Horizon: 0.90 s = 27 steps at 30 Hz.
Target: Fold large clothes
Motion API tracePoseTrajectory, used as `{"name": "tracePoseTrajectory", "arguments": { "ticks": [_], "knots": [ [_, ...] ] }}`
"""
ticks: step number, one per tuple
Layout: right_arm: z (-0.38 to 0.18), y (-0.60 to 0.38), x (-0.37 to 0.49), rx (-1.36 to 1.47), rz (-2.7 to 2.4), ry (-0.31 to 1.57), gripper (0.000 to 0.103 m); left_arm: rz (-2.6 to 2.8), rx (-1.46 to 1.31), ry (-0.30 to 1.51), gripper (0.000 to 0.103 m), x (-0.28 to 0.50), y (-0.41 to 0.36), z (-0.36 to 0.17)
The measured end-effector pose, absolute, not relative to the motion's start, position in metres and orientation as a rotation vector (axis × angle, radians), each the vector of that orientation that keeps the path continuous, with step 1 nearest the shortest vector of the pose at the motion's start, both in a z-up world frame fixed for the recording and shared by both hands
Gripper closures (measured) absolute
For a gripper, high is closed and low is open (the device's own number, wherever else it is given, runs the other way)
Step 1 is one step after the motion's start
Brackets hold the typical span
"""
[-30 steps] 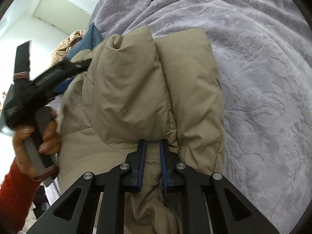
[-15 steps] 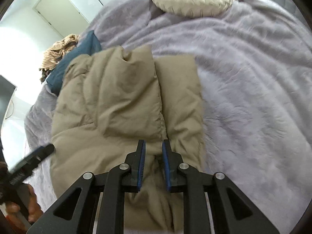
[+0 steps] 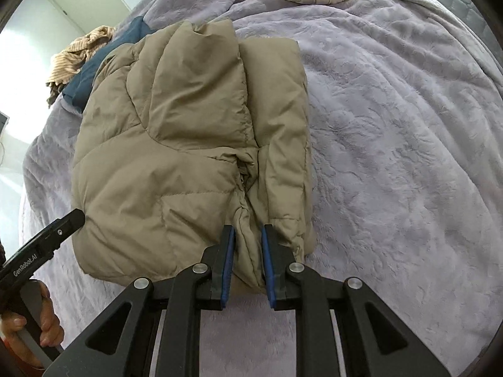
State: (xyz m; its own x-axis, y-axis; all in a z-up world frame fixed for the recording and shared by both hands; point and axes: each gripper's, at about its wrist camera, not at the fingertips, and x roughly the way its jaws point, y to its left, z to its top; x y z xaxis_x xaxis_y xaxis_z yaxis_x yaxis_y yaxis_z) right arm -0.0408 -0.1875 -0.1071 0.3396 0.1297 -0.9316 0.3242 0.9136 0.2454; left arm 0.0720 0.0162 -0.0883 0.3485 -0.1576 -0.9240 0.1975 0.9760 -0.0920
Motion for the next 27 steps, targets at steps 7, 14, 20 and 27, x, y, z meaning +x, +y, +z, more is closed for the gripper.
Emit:
{"name": "tracePoseTrajectory", "arguments": {
  "ticks": [7,14,20,27],
  "knots": [
    [-0.089,-0.192,-0.055,0.456,-0.141,1.255,0.084,-0.235,0.039,1.235,0.009,0.061,0.018,-0.069],
    [-0.078,-0.189,-0.07,0.464,-0.132,1.295,0.083,-0.247,0.058,1.256,0.009,0.048,0.015,-0.049],
    [-0.071,-0.186,-0.085,0.498,-0.129,1.313,0.083,-0.266,0.087,1.283,0.009,0.034,0.01,-0.038],
    [-0.064,-0.18,-0.101,0.525,-0.113,1.336,0.083,-0.268,0.095,1.345,0.009,0.008,0.013,-0.034]
  ]
}}
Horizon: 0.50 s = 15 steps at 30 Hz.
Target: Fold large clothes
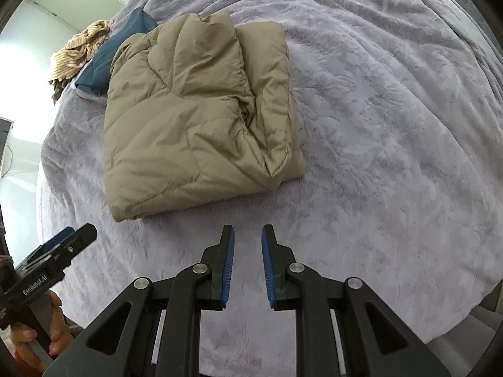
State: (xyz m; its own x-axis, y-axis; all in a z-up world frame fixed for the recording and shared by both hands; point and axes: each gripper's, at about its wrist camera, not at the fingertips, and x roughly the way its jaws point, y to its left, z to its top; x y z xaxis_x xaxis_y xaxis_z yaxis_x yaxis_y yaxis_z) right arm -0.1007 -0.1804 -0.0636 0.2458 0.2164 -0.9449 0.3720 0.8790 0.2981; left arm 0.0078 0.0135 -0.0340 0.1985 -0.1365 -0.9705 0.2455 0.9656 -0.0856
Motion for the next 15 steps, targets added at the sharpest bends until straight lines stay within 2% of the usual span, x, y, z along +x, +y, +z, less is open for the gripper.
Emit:
{"name": "tracePoseTrajectory", "arguments": {
  "ticks": [5,8,15],
  "knots": [
    [-0.054,-0.175,-0.11,0.521,-0.099,1.334,0.082,-0.252,0.088,1.358,0.009,-0.009,0.019,-0.024],
    [-0.052,-0.174,-0.112,0.519,-0.098,1.338,0.072,-0.245,0.078,1.362,0.009,-0.015,0.022,-0.021],
    [-0.05,-0.173,-0.104,0.502,-0.075,1.342,0.07,-0.211,0.068,1.362,0.009,-0.017,0.029,-0.012]
  ]
}}
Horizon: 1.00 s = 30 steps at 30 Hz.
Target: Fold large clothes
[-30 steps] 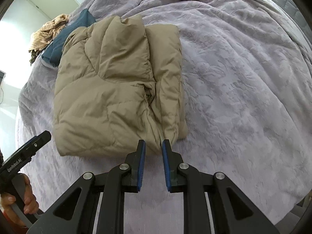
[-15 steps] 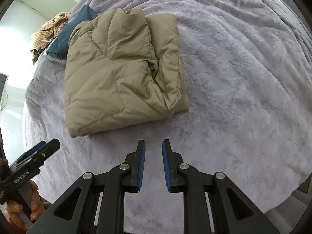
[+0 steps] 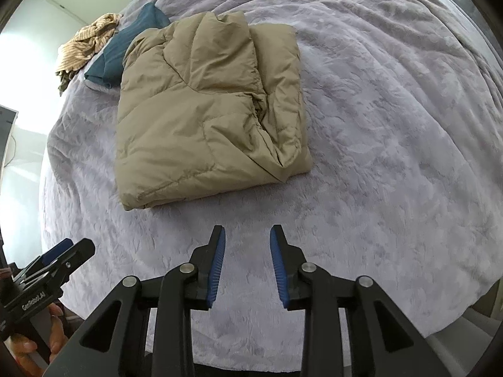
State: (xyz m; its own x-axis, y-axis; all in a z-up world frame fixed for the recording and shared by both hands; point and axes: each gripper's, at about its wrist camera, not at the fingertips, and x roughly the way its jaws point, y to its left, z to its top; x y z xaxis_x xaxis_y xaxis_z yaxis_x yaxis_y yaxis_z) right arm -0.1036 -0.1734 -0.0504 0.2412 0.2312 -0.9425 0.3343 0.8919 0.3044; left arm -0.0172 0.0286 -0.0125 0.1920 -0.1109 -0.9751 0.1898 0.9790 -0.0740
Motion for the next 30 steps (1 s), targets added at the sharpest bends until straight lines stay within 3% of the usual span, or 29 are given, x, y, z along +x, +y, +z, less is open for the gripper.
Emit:
{"name": "tracePoseTrajectory", "arguments": {
  "ticks": [10,15,16,21,24,26,30],
  "knots": [
    [-0.046,-0.182,-0.095,0.501,-0.014,1.362,0.066,-0.15,0.058,1.36,0.009,-0.022,0.019,-0.002],
    [-0.041,-0.189,-0.095,0.472,0.026,1.368,0.055,-0.121,0.014,1.349,0.008,-0.028,0.008,0.003],
    [-0.04,-0.191,-0.095,0.462,0.036,1.369,0.054,-0.111,0.005,1.348,0.0,-0.029,0.006,0.004],
    [-0.031,-0.199,-0.092,0.416,0.077,1.358,0.046,-0.058,-0.019,1.329,0.0,-0.036,-0.003,0.012],
    [-0.022,-0.205,-0.091,0.39,0.082,1.329,0.037,-0.029,-0.014,1.313,0.0,-0.04,-0.007,0.017],
    [-0.015,-0.207,-0.091,0.384,0.081,1.306,0.024,-0.022,-0.009,1.3,0.0,-0.042,-0.01,0.023],
    [0.003,-0.206,-0.09,0.331,0.053,1.253,0.02,-0.011,0.036,1.263,0.0,-0.042,-0.015,0.033]
  ]
}}
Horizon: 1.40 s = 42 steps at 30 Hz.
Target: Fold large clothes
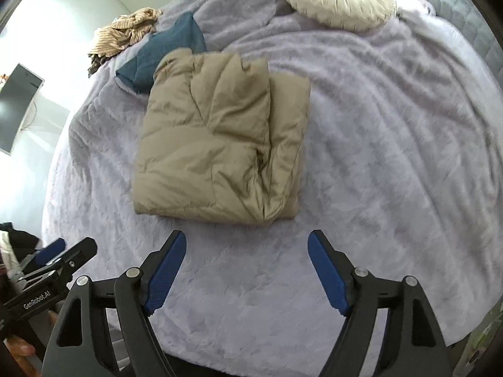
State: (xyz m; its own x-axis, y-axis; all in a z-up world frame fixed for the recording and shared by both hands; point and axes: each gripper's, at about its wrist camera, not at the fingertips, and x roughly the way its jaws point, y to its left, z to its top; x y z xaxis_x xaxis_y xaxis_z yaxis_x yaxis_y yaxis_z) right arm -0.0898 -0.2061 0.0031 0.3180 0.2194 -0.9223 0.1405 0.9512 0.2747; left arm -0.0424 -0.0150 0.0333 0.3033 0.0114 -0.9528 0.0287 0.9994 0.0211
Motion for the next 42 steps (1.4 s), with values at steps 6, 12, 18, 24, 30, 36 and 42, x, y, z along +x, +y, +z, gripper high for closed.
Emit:
{"name": "tracePoseTrajectory", "arguments": {
  "ticks": [6,12,18,24,30,36,42],
  "knots": [
    [0.033,-0.201,-0.091,0.294,0.002,1.128,0.006,-0.034,0.096,1.174,0.0,-0.038,-0.02,0.054],
    [0.053,-0.2,-0.089,0.281,-0.065,1.048,0.0,-0.051,0.1,1.116,0.0,-0.035,-0.02,0.071],
    [0.069,-0.195,-0.087,0.232,-0.082,1.043,0.0,-0.054,0.11,1.068,0.0,-0.036,-0.022,0.085],
    [0.079,-0.193,-0.09,0.225,-0.102,1.009,0.0,-0.038,0.105,1.043,0.0,-0.037,-0.021,0.092],
    [0.08,-0.192,-0.09,0.219,-0.094,1.011,0.0,-0.022,0.089,1.04,0.0,-0.038,-0.019,0.095],
    [0.079,-0.192,-0.092,0.221,-0.098,1.014,0.0,-0.018,0.086,1.042,0.0,-0.038,-0.019,0.095],
    [0.079,-0.192,-0.092,0.223,-0.094,1.016,0.0,-0.015,0.089,1.041,0.0,-0.039,-0.019,0.094]
  ]
}}
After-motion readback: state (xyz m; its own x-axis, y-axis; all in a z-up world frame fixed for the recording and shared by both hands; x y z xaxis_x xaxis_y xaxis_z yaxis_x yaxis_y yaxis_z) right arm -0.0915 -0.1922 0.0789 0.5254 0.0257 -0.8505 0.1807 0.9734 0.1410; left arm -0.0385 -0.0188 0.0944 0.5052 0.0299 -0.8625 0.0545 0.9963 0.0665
